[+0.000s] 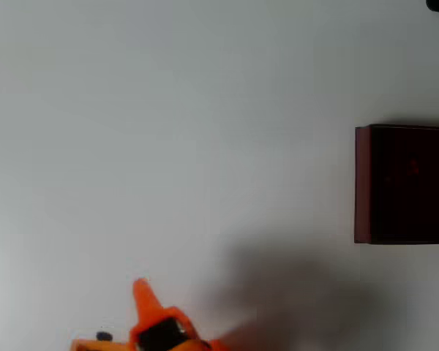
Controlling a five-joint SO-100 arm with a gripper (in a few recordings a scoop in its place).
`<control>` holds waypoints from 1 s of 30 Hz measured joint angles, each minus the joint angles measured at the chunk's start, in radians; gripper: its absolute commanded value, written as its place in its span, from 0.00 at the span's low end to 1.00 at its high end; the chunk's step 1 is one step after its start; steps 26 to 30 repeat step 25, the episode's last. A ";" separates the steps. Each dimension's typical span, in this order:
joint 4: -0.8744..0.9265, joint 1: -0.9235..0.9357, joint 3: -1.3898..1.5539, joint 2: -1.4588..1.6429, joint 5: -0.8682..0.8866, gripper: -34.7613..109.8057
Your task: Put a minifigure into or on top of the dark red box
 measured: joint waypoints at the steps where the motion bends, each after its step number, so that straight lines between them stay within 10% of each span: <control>1: 0.006 -0.052 0.029 0.014 -0.011 0.24; 30: -0.087 -0.219 0.314 0.078 -0.005 0.24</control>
